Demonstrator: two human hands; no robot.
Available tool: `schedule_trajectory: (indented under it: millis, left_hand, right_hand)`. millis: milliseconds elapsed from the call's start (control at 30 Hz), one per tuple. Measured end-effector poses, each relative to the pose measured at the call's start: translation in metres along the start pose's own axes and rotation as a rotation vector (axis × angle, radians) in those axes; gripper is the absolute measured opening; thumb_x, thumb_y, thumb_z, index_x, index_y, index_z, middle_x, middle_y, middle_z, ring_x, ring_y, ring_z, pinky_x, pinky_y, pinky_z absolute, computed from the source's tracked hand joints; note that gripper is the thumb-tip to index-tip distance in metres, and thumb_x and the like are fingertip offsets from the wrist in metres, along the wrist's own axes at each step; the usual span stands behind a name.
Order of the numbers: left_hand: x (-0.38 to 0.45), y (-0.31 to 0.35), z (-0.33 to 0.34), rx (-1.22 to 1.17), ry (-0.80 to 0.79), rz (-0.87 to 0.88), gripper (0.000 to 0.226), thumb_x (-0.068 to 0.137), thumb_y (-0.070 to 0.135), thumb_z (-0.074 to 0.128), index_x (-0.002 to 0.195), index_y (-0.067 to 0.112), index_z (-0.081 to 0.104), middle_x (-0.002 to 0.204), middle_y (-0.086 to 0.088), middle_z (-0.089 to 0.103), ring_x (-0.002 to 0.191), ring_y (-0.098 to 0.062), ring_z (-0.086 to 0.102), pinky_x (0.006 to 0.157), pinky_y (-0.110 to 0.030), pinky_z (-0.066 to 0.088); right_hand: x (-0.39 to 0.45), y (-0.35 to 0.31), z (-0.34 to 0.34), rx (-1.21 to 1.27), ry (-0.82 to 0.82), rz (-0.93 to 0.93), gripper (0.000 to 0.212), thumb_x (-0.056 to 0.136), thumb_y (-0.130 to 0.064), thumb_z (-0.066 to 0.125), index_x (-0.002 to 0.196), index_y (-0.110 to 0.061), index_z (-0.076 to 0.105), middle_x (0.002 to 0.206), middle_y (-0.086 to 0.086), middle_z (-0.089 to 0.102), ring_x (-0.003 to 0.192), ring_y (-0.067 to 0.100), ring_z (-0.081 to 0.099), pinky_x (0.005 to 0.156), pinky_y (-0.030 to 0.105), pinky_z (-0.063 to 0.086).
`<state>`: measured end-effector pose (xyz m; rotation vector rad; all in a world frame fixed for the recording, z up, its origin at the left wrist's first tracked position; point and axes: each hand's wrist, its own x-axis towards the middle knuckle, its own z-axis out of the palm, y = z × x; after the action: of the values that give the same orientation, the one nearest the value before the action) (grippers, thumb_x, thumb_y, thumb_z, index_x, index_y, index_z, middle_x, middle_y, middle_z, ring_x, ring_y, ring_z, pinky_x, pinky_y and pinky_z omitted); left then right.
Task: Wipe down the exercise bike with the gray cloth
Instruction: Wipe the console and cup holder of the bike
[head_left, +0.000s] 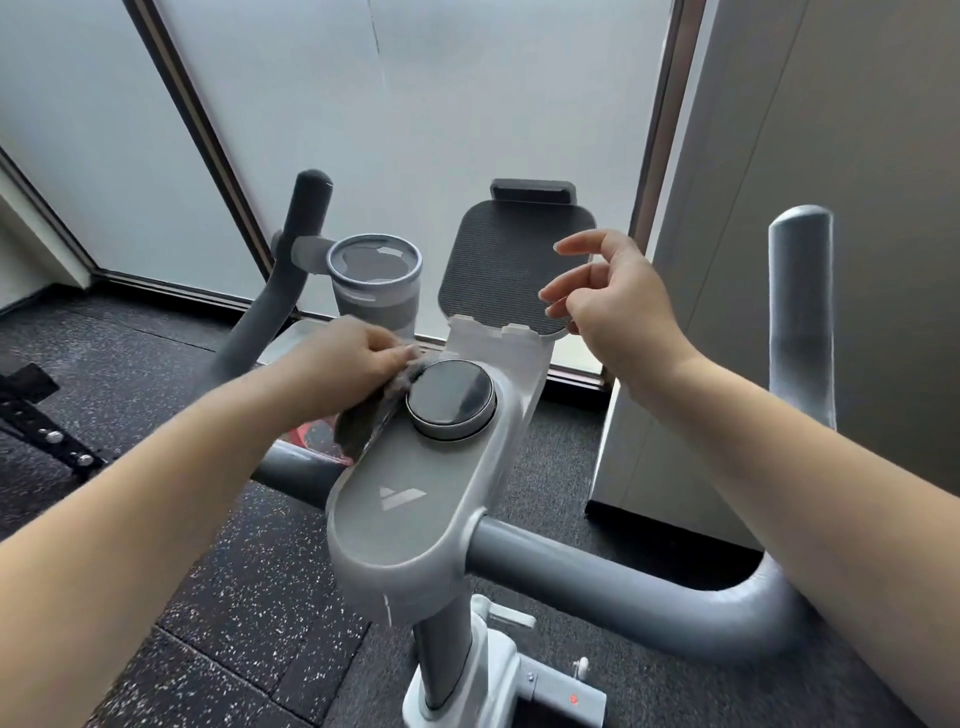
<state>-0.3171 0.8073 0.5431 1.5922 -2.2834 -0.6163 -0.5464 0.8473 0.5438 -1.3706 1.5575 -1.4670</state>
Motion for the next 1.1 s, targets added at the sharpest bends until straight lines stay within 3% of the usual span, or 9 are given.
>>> schedule_trajectory:
  millis: [167,233,333,400,567,700,833,967,1100]
  left_hand:
    - [-0.034,-0.03,0.007,0.026,-0.047,-0.066,0.022,0.09,0.032,0.058,0.073,0.026,0.07,0.078,0.001,0.072,0.084,-0.018,0.064,0.071,-0.026,0.044]
    - [-0.04,-0.025,0.003,0.037,0.067,-0.027,0.031,0.085,0.042,0.053,0.075,0.019,0.072,0.079,-0.005,0.071,0.085,-0.023,0.064,0.076,-0.034,0.047]
    - [-0.045,0.005,-0.001,-0.085,0.336,0.131,0.032,0.086,0.038,0.051,0.098,0.019,0.073,0.093,0.0,0.067,0.094,-0.016,0.06,0.086,-0.028,0.043]
    - [-0.052,0.035,0.007,-0.106,0.32,0.281,0.029,0.086,0.033,0.053,0.105,0.02,0.071,0.101,-0.001,0.062,0.096,-0.013,0.056,0.09,-0.021,0.041]
    - [-0.066,0.067,0.059,0.587,0.168,0.457,0.04,0.083,0.045,0.039,0.105,0.028,0.068,0.107,-0.001,0.059,0.101,-0.029,0.05,0.087,-0.041,0.046]
    - [-0.091,0.054,0.057,0.643,0.176,0.519,0.033,0.08,0.035,0.047,0.104,0.027,0.069,0.103,0.001,0.062,0.096,-0.028,0.054,0.089,-0.034,0.04]
    - [-0.137,0.038,0.039,0.455,0.101,0.399,0.045,0.077,0.031,0.041,0.116,0.027,0.063,0.107,-0.002,0.061,0.092,-0.028,0.057,0.087,-0.027,0.036]
    - [-0.145,0.042,0.042,0.186,0.302,0.19,0.044,0.082,0.033,0.038,0.114,0.022,0.066,0.111,-0.004,0.059,0.101,-0.026,0.054,0.093,-0.035,0.039]
    - [-0.15,0.056,0.081,0.297,0.347,0.182,0.037,0.086,0.034,0.047,0.119,0.027,0.063,0.124,-0.003,0.055,0.115,-0.028,0.049,0.1,-0.046,0.039]
  right_hand:
    - [0.001,0.0,0.004,-0.021,-0.02,-0.011,0.051,0.075,0.01,0.034,0.11,-0.021,0.053,0.077,-0.001,0.068,0.072,0.015,0.065,0.062,0.025,0.05]
    - [0.001,-0.001,0.005,-0.031,-0.028,-0.016,0.051,0.075,0.01,0.034,0.111,-0.021,0.053,0.077,0.0,0.068,0.071,0.014,0.064,0.063,0.025,0.051]
    - [0.0,-0.001,0.005,-0.037,-0.037,-0.023,0.051,0.074,0.01,0.033,0.112,-0.02,0.052,0.078,0.001,0.068,0.069,0.013,0.063,0.059,0.018,0.048]
    - [-0.001,0.0,0.004,-0.044,-0.045,-0.019,0.051,0.074,0.01,0.034,0.111,-0.021,0.052,0.079,0.002,0.069,0.067,0.012,0.063,0.058,0.016,0.046]
    - [-0.005,0.003,0.005,-0.073,-0.088,-0.025,0.052,0.072,0.009,0.035,0.111,-0.02,0.052,0.075,0.002,0.068,0.067,0.016,0.063,0.058,0.022,0.046]
    - [-0.008,0.004,0.007,-0.098,-0.155,-0.037,0.053,0.071,0.009,0.034,0.112,-0.021,0.05,0.071,-0.001,0.067,0.067,0.015,0.062,0.058,0.026,0.046]
    - [-0.014,0.005,0.009,-0.112,-0.23,-0.035,0.053,0.072,0.007,0.035,0.113,-0.022,0.05,0.075,0.0,0.068,0.072,0.017,0.063,0.06,0.029,0.049]
    - [-0.018,0.006,0.015,-0.215,-0.335,-0.065,0.045,0.076,0.0,0.039,0.113,-0.022,0.053,0.092,-0.001,0.065,0.083,0.02,0.061,0.065,0.029,0.05]
    - [-0.021,0.006,0.018,-0.232,-0.387,-0.092,0.048,0.075,0.001,0.036,0.111,-0.024,0.056,0.102,-0.004,0.065,0.091,0.016,0.061,0.069,0.024,0.05]
